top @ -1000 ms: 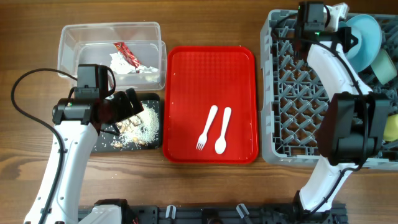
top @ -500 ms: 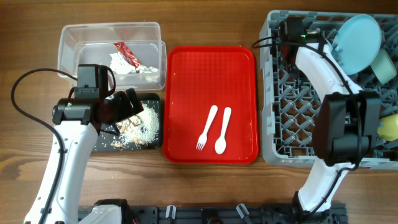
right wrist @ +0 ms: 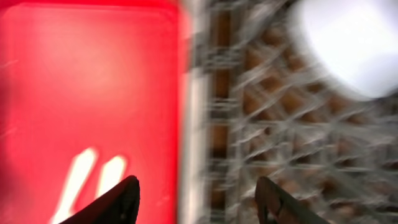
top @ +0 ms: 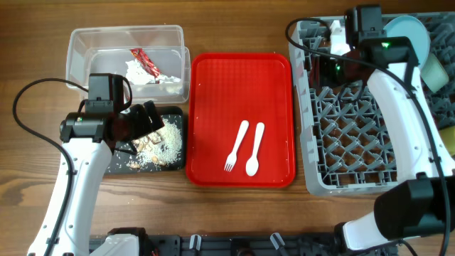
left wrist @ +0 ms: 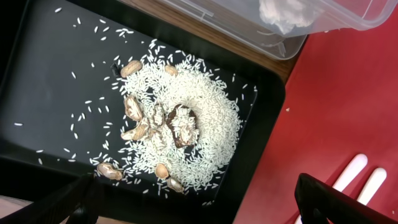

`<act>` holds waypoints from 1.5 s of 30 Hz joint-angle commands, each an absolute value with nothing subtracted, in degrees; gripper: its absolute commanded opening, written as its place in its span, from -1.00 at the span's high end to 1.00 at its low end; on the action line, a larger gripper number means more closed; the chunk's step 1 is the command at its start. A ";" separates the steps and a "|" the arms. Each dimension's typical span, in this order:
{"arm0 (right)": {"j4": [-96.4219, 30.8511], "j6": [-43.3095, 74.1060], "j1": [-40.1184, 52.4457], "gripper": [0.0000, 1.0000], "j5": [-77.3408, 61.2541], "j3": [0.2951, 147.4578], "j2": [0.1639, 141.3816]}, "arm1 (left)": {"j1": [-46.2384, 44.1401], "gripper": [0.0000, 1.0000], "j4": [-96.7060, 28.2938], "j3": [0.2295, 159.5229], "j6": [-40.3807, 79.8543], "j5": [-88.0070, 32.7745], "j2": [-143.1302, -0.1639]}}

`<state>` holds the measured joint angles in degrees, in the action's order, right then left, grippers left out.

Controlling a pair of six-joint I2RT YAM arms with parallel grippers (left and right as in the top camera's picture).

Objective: Sort waste into correct bins and load items into the dishwasher rack
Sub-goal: 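Grasp the white spoon with the right gripper and drop it in the rack, then grasp the white fork with the right gripper and drop it in the rack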

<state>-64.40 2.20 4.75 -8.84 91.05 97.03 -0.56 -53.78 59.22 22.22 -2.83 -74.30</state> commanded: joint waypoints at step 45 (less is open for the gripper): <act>-63.29 0.25 8.45 0.91 5.54 70.76 90.08 | -0.21 -0.99 -53.69 59.24 22.98 -2.07 -74.30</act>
